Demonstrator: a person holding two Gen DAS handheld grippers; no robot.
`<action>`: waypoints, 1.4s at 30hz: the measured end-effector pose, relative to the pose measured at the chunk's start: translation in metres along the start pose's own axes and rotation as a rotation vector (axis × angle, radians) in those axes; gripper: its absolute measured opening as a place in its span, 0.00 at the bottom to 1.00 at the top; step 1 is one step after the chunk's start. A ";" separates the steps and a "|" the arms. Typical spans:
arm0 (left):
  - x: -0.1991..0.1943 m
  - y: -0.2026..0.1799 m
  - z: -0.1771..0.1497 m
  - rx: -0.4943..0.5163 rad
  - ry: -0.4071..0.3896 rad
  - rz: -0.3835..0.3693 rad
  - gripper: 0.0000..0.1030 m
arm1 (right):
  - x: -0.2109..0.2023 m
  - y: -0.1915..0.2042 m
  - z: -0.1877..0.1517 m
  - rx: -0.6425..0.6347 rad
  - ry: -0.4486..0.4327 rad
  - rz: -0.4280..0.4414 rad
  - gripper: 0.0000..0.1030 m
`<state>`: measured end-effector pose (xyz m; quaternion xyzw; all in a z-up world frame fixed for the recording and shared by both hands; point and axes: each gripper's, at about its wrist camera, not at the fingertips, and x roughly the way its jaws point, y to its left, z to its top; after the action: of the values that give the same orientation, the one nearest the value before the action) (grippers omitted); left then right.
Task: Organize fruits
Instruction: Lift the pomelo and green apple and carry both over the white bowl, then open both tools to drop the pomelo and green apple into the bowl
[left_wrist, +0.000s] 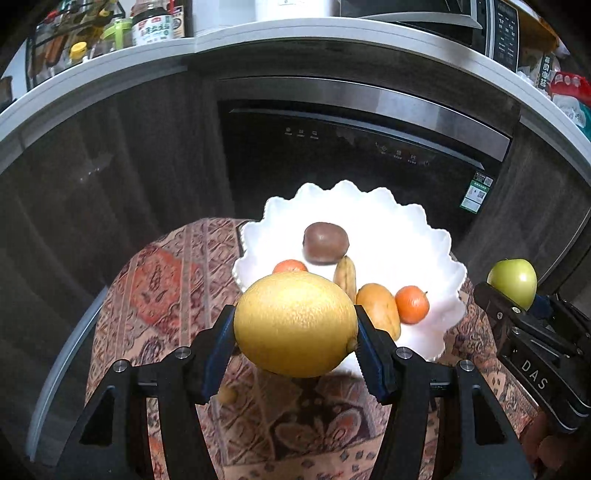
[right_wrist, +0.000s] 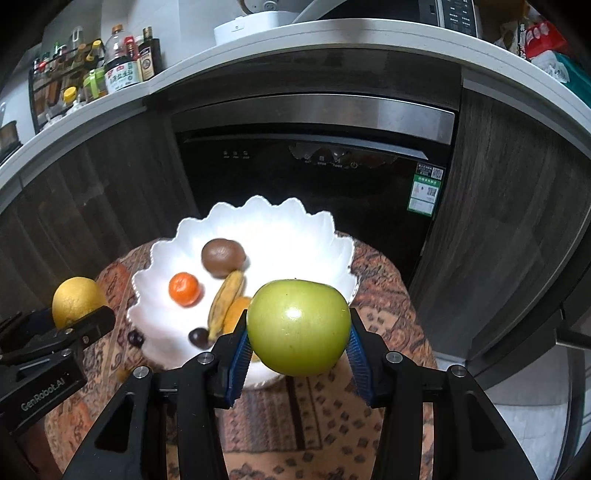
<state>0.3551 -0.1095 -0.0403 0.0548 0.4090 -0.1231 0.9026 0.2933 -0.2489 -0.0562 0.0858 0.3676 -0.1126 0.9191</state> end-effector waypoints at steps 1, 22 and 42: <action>0.003 -0.001 0.002 0.001 0.001 -0.001 0.58 | 0.004 -0.002 0.003 0.002 0.000 -0.001 0.47; 0.070 0.000 0.036 -0.026 0.047 -0.035 0.58 | 0.068 -0.007 0.045 -0.020 0.032 -0.011 0.47; 0.078 0.001 0.040 -0.017 0.054 -0.028 0.70 | 0.086 -0.002 0.047 -0.014 0.040 -0.011 0.61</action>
<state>0.4341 -0.1299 -0.0729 0.0448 0.4348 -0.1309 0.8898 0.3841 -0.2742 -0.0826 0.0797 0.3871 -0.1132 0.9116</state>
